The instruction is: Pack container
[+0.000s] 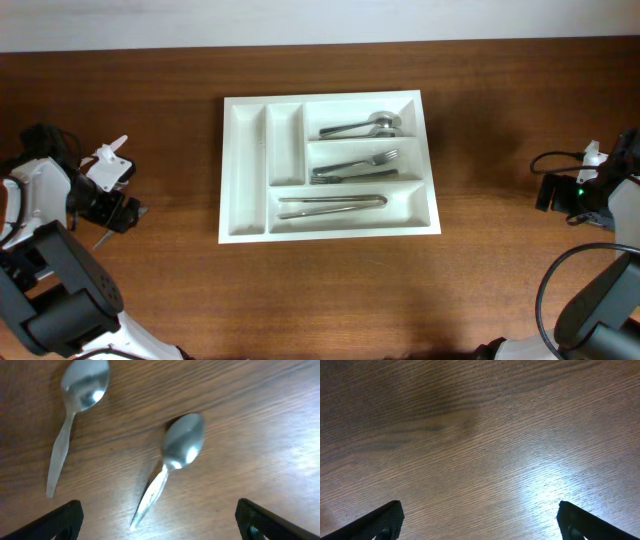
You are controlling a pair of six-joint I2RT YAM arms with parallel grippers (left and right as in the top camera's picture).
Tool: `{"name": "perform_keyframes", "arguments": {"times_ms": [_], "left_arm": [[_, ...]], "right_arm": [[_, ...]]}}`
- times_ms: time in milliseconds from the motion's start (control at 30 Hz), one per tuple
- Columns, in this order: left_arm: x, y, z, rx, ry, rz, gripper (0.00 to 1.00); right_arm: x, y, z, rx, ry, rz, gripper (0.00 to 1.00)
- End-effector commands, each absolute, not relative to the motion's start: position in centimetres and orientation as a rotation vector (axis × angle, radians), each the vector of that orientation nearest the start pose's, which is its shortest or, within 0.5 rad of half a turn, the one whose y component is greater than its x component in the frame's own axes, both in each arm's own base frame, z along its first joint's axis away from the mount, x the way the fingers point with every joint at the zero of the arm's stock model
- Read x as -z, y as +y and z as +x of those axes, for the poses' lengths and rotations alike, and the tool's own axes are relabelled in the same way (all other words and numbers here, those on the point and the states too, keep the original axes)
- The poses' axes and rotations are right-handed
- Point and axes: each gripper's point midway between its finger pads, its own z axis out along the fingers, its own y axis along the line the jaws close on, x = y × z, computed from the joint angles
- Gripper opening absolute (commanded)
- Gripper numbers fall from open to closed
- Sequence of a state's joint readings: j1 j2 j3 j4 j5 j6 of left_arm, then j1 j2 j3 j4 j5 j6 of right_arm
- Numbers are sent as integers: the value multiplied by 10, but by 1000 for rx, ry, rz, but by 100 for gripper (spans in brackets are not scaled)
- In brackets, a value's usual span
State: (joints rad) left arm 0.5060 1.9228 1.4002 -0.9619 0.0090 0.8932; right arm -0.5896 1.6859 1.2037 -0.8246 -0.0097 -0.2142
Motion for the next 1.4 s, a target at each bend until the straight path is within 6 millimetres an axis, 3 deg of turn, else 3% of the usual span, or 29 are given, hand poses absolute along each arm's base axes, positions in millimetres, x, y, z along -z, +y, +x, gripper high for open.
{"name": "perform_keyframes", "arguments": {"times_ms": [0,133,433,800,1367], "left_arm": [[-40,186,324,-114,3049,550,99],[-40,188,331,-130,3015,577,99],[-34,182,332,-83,2950,853,99],[2,172,321,67,3017,875,99],[3,174,325,49,2995,906,100]], "right_arm": [[-76,-197,301,123,2842,532,99],[-76,-197,301,123,2842,532,99],[-76,-197,301,124,2842,532,99],[-76,-197,301,123,2842,532,99],[-76,-197,301,123,2842,532,99]]}}
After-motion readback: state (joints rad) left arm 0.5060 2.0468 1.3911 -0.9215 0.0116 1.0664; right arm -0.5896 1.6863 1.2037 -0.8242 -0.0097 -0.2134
